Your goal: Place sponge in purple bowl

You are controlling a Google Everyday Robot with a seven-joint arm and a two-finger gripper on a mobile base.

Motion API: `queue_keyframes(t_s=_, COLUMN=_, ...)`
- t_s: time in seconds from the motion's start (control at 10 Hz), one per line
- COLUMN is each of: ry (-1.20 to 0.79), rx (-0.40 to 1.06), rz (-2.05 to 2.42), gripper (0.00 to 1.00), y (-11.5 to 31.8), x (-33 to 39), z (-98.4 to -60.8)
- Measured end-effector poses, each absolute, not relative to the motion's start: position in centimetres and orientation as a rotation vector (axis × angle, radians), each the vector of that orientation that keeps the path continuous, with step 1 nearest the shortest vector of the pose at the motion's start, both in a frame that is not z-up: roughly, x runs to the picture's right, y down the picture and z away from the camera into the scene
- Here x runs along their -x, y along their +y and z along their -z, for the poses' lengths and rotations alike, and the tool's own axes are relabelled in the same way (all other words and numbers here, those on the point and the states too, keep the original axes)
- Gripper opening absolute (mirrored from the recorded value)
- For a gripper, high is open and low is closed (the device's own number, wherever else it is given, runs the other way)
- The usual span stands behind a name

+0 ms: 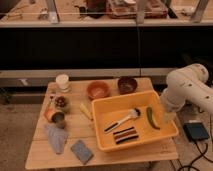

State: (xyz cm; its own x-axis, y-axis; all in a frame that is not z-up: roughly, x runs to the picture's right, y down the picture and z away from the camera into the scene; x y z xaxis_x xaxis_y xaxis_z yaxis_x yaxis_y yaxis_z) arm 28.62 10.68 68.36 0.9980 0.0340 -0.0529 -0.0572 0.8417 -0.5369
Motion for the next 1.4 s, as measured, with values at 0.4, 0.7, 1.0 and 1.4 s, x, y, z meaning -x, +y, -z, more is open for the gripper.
queue_keyframes(t_s=0.4, ry=0.042, rx=0.568, rz=-0.048, gripper=0.65, y=10.7, x=-28.6, z=-68.4)
queue_keyframes(t_s=0.7, ry=0.042, rx=0.568, rz=-0.048, gripper=0.65, y=10.7, x=-28.6, z=-68.4)
queue_keyframes(t_s=1.0, ry=0.042, rx=0.568, rz=-0.048, gripper=0.65, y=10.7, x=-28.6, z=-68.4)
queue_keyframes(t_s=1.4, ry=-0.007, rx=0.577, rz=-0.044, gripper=0.65, y=10.3, x=-26.7, z=-67.0)
